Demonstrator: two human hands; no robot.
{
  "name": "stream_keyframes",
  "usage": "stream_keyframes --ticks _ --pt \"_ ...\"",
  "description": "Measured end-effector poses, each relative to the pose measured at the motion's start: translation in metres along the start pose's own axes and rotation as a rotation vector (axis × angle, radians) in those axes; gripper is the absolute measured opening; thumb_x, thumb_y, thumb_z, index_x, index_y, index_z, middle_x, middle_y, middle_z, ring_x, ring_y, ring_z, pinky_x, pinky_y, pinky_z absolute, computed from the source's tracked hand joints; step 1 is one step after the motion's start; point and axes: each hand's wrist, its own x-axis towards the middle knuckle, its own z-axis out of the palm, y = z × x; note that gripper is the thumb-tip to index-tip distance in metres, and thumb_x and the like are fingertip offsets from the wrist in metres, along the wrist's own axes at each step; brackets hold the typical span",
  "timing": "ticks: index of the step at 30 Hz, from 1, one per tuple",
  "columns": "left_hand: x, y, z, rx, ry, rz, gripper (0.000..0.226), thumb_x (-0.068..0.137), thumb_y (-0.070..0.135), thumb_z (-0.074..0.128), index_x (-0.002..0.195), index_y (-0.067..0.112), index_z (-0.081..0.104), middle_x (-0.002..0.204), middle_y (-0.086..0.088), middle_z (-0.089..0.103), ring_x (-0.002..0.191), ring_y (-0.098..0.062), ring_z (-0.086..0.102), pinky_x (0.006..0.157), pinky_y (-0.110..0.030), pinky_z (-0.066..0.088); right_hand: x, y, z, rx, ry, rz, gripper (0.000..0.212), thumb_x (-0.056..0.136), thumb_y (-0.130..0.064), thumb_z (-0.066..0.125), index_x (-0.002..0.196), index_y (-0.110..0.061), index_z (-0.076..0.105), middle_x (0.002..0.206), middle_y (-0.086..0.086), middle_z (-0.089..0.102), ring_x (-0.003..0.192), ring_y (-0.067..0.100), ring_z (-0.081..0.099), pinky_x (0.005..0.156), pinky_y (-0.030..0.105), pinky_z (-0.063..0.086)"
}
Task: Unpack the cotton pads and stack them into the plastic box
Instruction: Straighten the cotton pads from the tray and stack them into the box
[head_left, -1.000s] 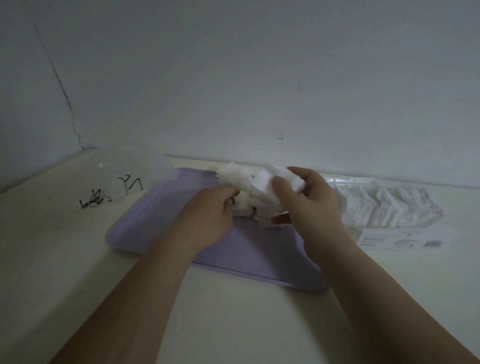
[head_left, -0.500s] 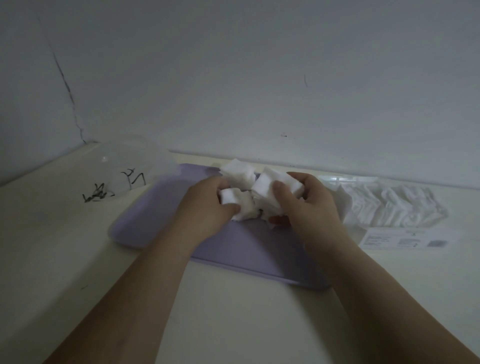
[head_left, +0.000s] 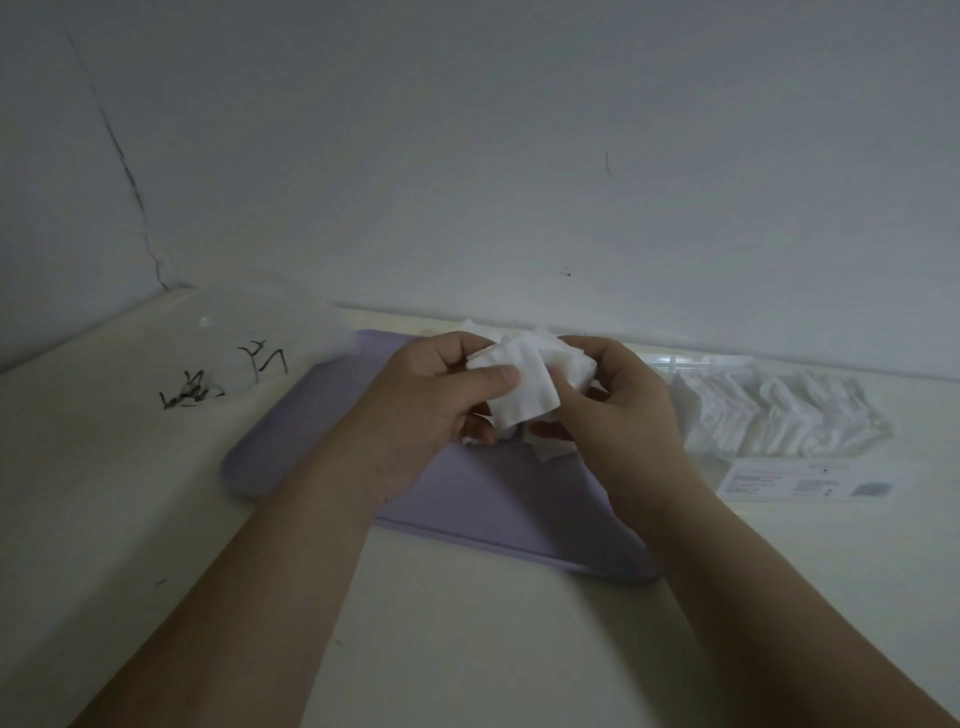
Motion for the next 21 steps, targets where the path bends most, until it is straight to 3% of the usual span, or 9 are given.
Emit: stream_keyframes --ticks 3,5,7,15,21 --pt "0.001 -0.002 -0.002 -0.012 0.013 0.016 0.007 0.089 0.014 0.073 0.085 0.019 0.075 0.084 -0.010 0.068 0.071 -0.020 0.061 0.055 -0.029 0.044 -0.003 -0.005 0.001 0.048 -0.015 -0.004 0.028 0.088 -0.012 0.085 0.113 -0.014 0.072 0.094 0.003 0.080 0.087 0.023 0.079 0.073 0.057 0.067" --pt "0.003 -0.007 0.000 0.016 0.069 0.047 0.003 0.086 0.023 0.076 0.084 0.021 0.075 0.074 -0.004 0.061 0.064 -0.014 0.050 0.056 -0.028 0.038 -0.005 -0.007 0.002 0.065 -0.022 -0.008 0.029 0.088 -0.010 0.084 0.113 -0.014 0.072 0.094 0.004 0.080 0.085 0.022 0.079 0.073 0.060 0.066" --pt "0.004 -0.014 0.004 -0.014 0.112 0.067 0.004 0.091 0.021 0.076 0.089 0.017 0.074 0.068 -0.002 0.054 0.059 -0.014 0.042 0.056 -0.029 0.034 -0.005 -0.007 0.002 0.055 -0.013 -0.007 0.028 0.089 -0.011 0.083 0.114 -0.015 0.072 0.091 0.003 0.080 0.080 0.021 0.078 0.072 0.063 0.065" --pt "0.002 -0.016 0.006 0.113 0.154 0.076 0.011 0.094 0.014 0.072 0.091 0.003 0.071 0.071 -0.006 0.068 0.060 -0.018 0.052 0.050 -0.025 0.042 -0.004 -0.010 0.001 0.050 0.003 -0.021 0.015 0.098 -0.011 0.072 0.110 -0.021 0.075 0.094 0.003 0.080 0.088 0.021 0.076 0.079 0.060 0.065" --pt "0.000 -0.015 0.010 0.123 0.138 0.081 0.026 0.093 0.006 0.072 0.095 -0.017 0.059 0.074 -0.015 0.057 0.056 -0.011 0.049 0.048 -0.015 0.044 -0.003 -0.015 0.000 0.030 0.021 -0.012 0.012 0.103 -0.018 0.066 0.104 -0.020 0.078 0.092 0.005 0.080 0.087 0.026 0.078 0.081 0.063 0.064"
